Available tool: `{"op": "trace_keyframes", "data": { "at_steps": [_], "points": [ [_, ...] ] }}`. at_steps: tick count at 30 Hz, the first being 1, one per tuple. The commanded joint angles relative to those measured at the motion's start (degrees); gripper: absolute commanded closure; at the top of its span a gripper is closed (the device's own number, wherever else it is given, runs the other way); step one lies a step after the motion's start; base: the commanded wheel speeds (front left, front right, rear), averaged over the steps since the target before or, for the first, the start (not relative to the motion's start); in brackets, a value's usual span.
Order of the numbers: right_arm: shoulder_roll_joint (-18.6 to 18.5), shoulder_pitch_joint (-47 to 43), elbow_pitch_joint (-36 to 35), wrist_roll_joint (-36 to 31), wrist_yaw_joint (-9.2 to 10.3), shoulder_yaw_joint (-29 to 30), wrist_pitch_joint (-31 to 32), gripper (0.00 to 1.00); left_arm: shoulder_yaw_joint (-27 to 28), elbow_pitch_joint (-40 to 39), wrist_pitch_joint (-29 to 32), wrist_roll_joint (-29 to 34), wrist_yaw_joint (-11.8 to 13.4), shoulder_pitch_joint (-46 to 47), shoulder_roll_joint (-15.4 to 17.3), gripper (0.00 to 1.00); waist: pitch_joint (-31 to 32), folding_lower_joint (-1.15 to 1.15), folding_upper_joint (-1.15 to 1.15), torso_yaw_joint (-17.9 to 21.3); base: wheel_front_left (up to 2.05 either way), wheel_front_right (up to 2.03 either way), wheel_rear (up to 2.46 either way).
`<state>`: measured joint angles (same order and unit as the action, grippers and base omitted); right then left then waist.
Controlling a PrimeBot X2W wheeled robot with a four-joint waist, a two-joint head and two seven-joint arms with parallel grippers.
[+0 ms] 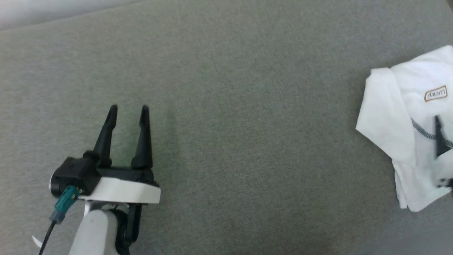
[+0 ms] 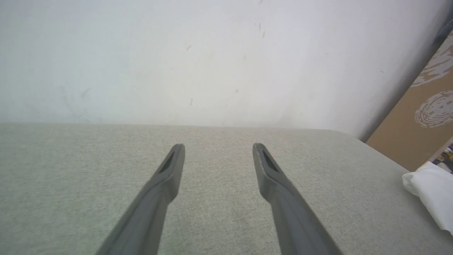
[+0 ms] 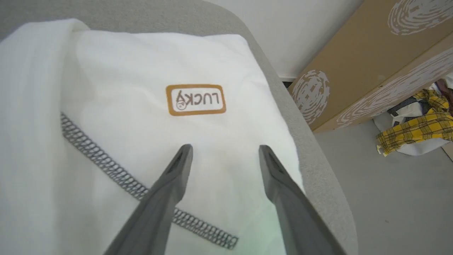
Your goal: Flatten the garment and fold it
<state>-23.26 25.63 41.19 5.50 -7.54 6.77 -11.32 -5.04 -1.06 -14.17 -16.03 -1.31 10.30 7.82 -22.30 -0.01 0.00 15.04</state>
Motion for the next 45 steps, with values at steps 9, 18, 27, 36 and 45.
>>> {"op": "trace_keyframes", "data": {
  "at_steps": [9,18,27,36,45],
  "points": [
    [10.2,-13.4,-19.7,0.1,0.05,-4.4,3.0,0.0,2.2,1.4,-0.8,-1.3,2.1,-6.9,-1.8,0.0,13.4,0.01,0.0,-8.1,0.0,0.0,0.0],
    [17.3,-16.5,-30.8,2.4,0.05,-12.9,4.2,0.0,3.4,3.6,-0.7,-1.2,3.4,-10.8,-0.7,0.0,17.0,0.01,0.0,-12.3,0.0,0.0,0.0],
    [19.7,-23.9,-38.7,3.2,0.05,-13.4,3.7,0.0,4.6,4.6,0.0,-0.8,4.3,-15.5,1.6,0.0,20.5,0.01,0.0,-12.8,0.0,0.0,0.0],
    [20.3,-31.5,-41.9,2.2,0.05,-10.3,6.9,0.0,2.4,4.5,2.5,2.0,5.4,-19.1,3.0,0.0,22.6,0.01,0.0,-12.6,0.0,0.0,0.0],
    [20.4,-33.3,-42.2,2.8,0.05,-9.2,7.4,0.0,2.2,3.8,2.5,2.3,6.4,-20.7,3.3,0.0,23.1,0.01,0.0,-13.2,0.0,0.0,0.0]
  ]
}}
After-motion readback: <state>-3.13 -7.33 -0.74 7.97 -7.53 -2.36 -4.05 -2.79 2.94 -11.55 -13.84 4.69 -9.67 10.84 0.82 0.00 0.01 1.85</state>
